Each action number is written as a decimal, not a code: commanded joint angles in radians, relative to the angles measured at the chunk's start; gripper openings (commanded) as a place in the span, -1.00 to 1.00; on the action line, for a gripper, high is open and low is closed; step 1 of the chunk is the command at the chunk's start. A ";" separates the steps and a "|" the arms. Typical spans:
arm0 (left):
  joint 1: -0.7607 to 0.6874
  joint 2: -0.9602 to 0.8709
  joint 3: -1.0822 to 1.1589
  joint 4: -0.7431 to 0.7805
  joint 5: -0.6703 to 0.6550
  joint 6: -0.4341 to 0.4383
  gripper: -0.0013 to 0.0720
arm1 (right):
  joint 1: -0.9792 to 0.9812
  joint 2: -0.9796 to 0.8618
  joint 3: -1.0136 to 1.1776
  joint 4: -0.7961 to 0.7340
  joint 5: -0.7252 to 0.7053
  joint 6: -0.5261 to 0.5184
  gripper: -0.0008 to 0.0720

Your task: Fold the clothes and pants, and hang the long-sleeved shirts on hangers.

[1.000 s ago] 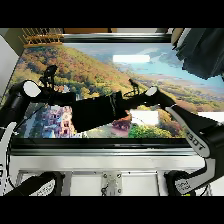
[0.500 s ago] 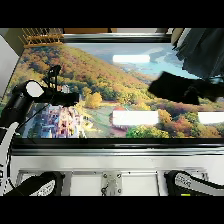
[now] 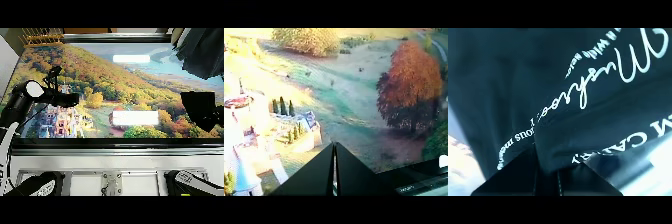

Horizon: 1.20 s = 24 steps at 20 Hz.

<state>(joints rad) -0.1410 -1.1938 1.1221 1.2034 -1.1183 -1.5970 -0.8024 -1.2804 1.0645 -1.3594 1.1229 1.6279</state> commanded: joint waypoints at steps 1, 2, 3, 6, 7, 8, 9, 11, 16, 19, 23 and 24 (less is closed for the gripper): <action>0.000 0.001 0.000 0.000 -0.005 -0.001 -0.94 | -0.017 0.039 -0.018 -0.055 0.071 0.003 -0.90; 0.000 0.001 0.000 0.000 -0.004 -0.001 -0.94 | -0.017 0.055 -0.018 -0.056 0.083 0.000 -0.62; 0.000 0.001 0.000 0.000 -0.005 -0.001 -0.94 | -0.018 0.068 -0.018 -0.056 0.091 -0.011 0.17; 0.000 0.001 0.000 0.000 -0.008 -0.001 -0.94 | -0.021 0.148 -0.015 -0.042 0.101 -0.013 0.67; 0.000 0.001 0.000 0.000 -0.008 -0.001 -0.94 | -0.008 0.195 -0.015 -0.025 0.097 -0.021 0.63; -0.001 0.001 0.000 0.000 -0.007 -0.001 -0.94 | 0.016 0.256 -0.016 0.013 0.097 -0.036 0.63; 0.000 0.001 -0.001 0.000 -0.007 -0.001 -0.94 | 0.050 0.315 -0.016 0.059 0.098 -0.053 0.63; 0.000 0.001 -0.001 0.000 -0.007 -0.001 -0.94 | 0.153 0.425 -0.024 0.151 0.097 -0.074 0.64; 0.000 0.001 0.000 0.000 -0.006 -0.001 -0.94 | 0.520 0.566 -0.054 0.216 0.098 -0.087 0.63; 0.000 0.001 0.000 0.000 -0.006 -0.001 -0.94 | 0.685 0.568 -0.054 0.216 0.098 -0.087 0.62; 0.000 0.001 0.000 0.000 -0.006 -0.001 -0.94 | 0.762 0.563 -0.054 0.217 0.098 -0.086 -0.92; 0.000 0.001 0.000 0.000 -0.006 -0.001 -0.94 | 0.763 0.563 -0.054 0.218 0.103 -0.086 -0.92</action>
<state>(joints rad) -0.1410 -1.1938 1.1217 1.2034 -1.1252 -1.5974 -0.0944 -0.7216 1.0115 -1.1496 1.2221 1.5433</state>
